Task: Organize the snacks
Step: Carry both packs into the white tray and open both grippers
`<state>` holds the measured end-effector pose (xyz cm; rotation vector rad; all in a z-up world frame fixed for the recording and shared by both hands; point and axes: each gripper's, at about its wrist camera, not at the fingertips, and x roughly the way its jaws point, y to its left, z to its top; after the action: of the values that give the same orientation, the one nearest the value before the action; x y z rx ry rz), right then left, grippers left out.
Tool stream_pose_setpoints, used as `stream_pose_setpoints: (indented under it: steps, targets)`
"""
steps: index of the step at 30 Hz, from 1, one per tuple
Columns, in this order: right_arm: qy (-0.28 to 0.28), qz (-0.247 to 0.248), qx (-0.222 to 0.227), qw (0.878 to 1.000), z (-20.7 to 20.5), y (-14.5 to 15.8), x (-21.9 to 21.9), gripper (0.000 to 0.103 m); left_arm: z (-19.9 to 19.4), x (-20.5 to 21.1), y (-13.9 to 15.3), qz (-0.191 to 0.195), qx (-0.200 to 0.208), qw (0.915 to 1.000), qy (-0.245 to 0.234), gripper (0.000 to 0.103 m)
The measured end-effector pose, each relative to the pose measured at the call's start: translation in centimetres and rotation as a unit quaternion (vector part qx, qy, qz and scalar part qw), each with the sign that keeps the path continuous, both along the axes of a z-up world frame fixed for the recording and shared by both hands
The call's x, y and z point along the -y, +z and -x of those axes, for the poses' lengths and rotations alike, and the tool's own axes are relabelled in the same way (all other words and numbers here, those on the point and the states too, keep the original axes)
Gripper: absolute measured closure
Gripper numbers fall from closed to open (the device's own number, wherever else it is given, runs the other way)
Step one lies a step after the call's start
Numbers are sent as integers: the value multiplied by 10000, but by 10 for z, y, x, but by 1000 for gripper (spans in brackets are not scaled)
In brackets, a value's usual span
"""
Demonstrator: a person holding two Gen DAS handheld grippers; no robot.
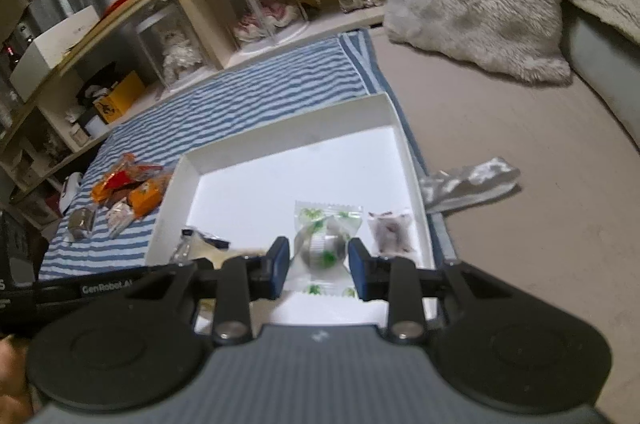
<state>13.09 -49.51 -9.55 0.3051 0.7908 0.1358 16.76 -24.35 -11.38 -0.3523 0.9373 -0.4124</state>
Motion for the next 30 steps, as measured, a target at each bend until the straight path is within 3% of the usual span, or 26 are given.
stream_pose_setpoints:
  steps: [16,21,30]
  targets:
    - [18,94,-450,9989,-21,-32,10,66,-3,-2,-6,-447,-34,9989,-144,76]
    - [-120,267,-668,9973,-28,-43,13,61,-2,-3,-6,-608,-95,9979,-206,56]
    - [-34,321,-802,9963,-22,-47,15,50,3,-2,-4,-864,-148,9956,-334,39]
